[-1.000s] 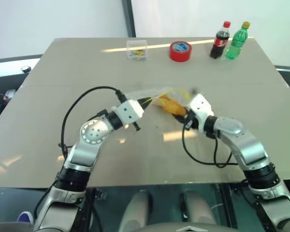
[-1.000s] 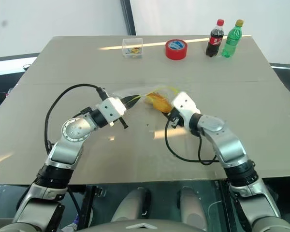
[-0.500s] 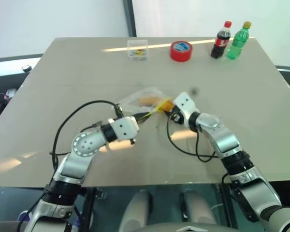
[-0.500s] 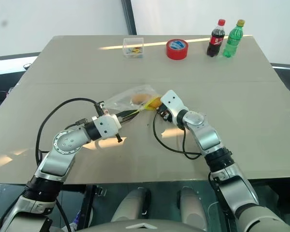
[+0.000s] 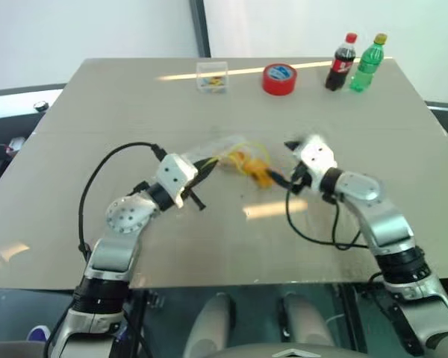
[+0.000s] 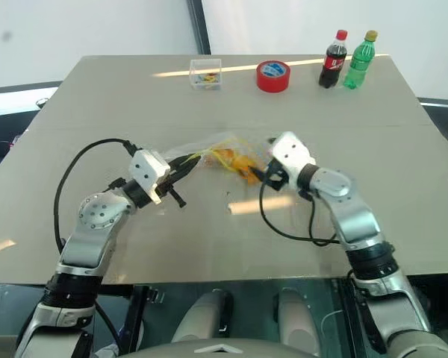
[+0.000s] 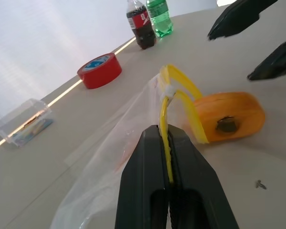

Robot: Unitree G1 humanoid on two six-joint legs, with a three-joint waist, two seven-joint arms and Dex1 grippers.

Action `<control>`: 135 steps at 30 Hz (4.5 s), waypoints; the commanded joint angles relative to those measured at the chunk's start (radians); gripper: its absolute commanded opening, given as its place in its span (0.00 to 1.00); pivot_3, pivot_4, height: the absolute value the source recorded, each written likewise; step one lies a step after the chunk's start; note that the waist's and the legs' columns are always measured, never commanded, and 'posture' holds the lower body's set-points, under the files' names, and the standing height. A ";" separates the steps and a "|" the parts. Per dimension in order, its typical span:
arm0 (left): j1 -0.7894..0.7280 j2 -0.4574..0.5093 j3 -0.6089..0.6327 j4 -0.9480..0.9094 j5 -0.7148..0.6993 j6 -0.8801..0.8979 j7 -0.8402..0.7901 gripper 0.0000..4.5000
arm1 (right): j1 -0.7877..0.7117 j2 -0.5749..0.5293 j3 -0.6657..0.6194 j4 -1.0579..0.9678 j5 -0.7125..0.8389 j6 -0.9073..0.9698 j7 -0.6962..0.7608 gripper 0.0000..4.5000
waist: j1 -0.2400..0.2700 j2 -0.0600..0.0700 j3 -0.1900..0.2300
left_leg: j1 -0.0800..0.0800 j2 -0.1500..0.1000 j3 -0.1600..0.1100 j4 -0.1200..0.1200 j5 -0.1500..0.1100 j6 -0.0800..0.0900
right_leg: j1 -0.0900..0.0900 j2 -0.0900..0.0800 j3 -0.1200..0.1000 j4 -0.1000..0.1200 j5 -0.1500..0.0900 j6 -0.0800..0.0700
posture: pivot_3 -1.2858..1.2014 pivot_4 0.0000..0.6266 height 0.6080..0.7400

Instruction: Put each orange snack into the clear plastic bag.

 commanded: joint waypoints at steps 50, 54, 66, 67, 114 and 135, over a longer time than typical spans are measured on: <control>0.126 0.098 -0.059 -0.114 0.112 -0.228 -0.113 0.00 | -0.136 0.329 0.151 0.249 0.046 -0.155 0.066 0.01 | -0.008 0.000 0.000 | 0.001 0.001 0.001 -0.001 0.000 0.000 | -0.001 0.001 0.001 0.000 0.000 0.000 | 0.52 0.24 1.00; 0.146 0.093 -0.047 -0.118 0.108 -0.219 -0.100 0.00 | -0.153 0.362 0.165 0.330 0.023 -0.237 0.084 0.01 | -0.003 0.000 0.000 | 0.001 0.001 0.001 -0.001 0.000 0.000 | -0.001 0.001 0.001 0.000 0.000 0.000 | 0.52 0.24 1.00; 0.088 0.029 0.041 -0.100 -0.021 0.003 -0.020 0.00 | -0.016 0.213 0.057 0.062 0.064 -0.177 0.084 0.57 | -0.001 0.000 0.000 | 0.000 0.001 -0.001 -0.001 0.000 0.000 | 0.000 0.000 0.000 0.000 0.000 0.000 | 0.52 0.24 1.00; 0.074 0.025 0.048 -0.096 -0.037 0.024 -0.019 0.00 | 0.004 0.187 0.047 0.024 0.057 -0.171 0.078 0.57 | -0.001 0.000 0.000 | 0.000 0.001 -0.001 -0.001 0.000 0.000 | 0.000 0.000 0.000 0.000 0.000 0.000 | 0.52 0.24 1.00; -0.232 0.028 0.067 0.090 -0.074 0.060 -0.031 0.00 | -0.300 -0.066 -0.110 0.393 -0.203 -0.403 -0.102 0.02 | 0.001 0.000 0.001 | 0.000 -0.001 0.000 0.000 0.000 0.000 | 0.000 0.000 0.000 0.001 0.000 0.000 | 0.52 0.24 1.00; -0.139 0.056 -0.079 0.239 0.138 -0.359 -0.118 0.00 | 0.240 -0.192 -0.092 -0.201 -0.182 -0.117 -0.019 0.18 | 0.001 0.000 0.001 | -0.001 0.001 0.003 -0.008 0.000 0.001 | 0.000 -0.001 0.002 -0.010 0.000 0.000 | 0.52 0.24 1.00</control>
